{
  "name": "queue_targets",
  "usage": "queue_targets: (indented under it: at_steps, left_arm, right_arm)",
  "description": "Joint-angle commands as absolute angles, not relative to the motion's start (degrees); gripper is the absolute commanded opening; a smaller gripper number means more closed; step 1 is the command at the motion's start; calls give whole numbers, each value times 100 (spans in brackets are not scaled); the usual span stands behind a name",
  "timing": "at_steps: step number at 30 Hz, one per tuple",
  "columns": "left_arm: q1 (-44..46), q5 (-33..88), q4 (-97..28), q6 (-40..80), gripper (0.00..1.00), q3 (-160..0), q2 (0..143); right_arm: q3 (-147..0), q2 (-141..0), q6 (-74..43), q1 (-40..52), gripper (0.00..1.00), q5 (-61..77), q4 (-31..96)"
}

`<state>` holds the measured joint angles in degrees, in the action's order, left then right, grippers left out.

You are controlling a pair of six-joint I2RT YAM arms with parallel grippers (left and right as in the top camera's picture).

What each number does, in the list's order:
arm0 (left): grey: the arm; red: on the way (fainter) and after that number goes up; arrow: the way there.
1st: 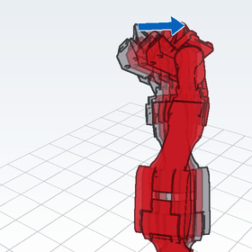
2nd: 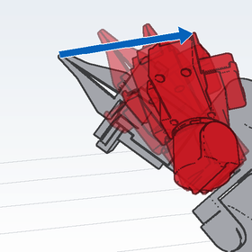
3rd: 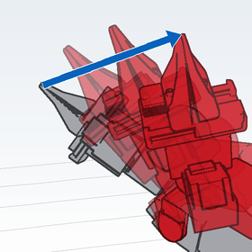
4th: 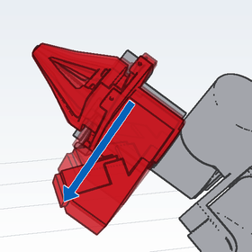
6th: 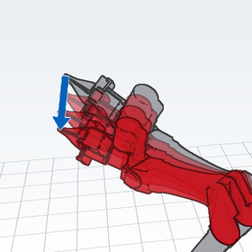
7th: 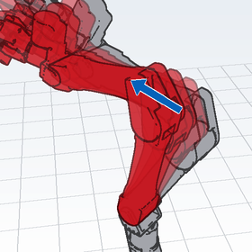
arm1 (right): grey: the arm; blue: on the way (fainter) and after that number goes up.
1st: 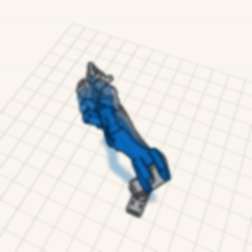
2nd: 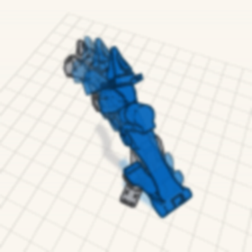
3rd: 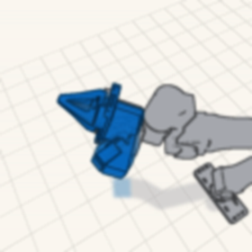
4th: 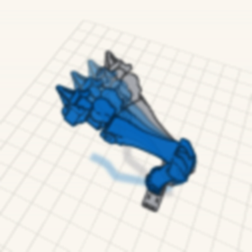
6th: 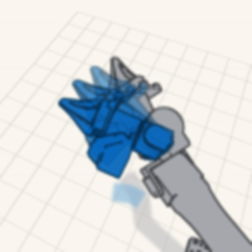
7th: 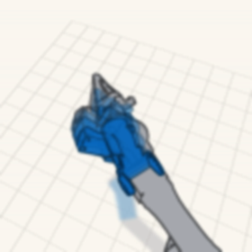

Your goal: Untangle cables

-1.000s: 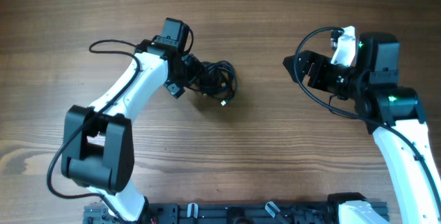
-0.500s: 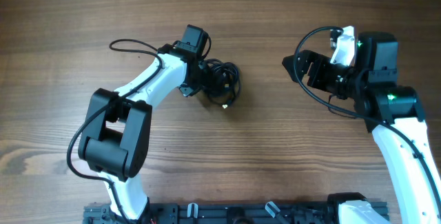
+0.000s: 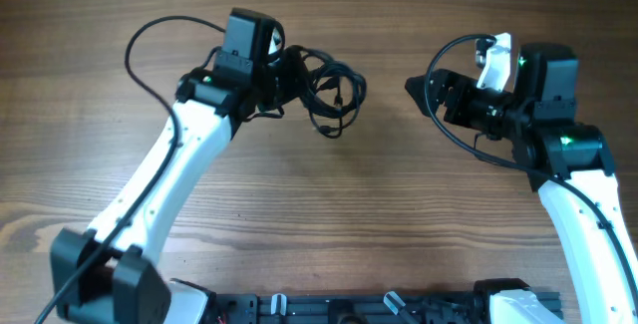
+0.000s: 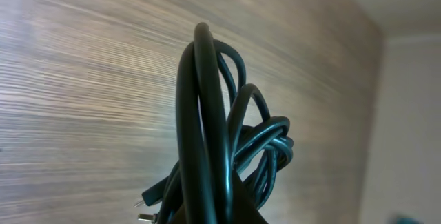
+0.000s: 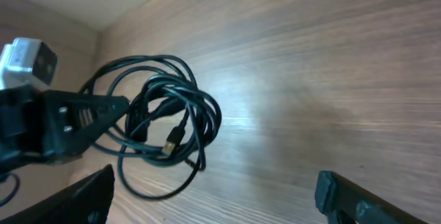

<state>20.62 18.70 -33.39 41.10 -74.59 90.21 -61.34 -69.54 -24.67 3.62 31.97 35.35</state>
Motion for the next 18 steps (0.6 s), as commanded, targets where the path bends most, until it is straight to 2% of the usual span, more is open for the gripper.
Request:
queue_targets:
  at_steps: [1,8,12,15,18]
  left_arm:
    - [2034,2880,-3315,3920,4,-7590,8735]
    - [2008,3879,-3288,3920,4,-7588,8737]
    - [1806,4309,-2923,3940,4,-7588,8737]
    - [1831,4198,-2740,3358,4,-7588,8737]
    - [1977,3682,-2626,3332,4,-7588,8737]
  right_arm:
    - [-6261,-6991,-2714,386,93,3452,3437]
    - [-6261,-6991,-2716,408,81,3791,3461]
    - [-6261,-6991,-2696,412,68,4012,3483]
    - [-6261,-6991,-2753,502,61,4106,3356]
    - [-6261,-6991,-3356,735,56,4104,3072]
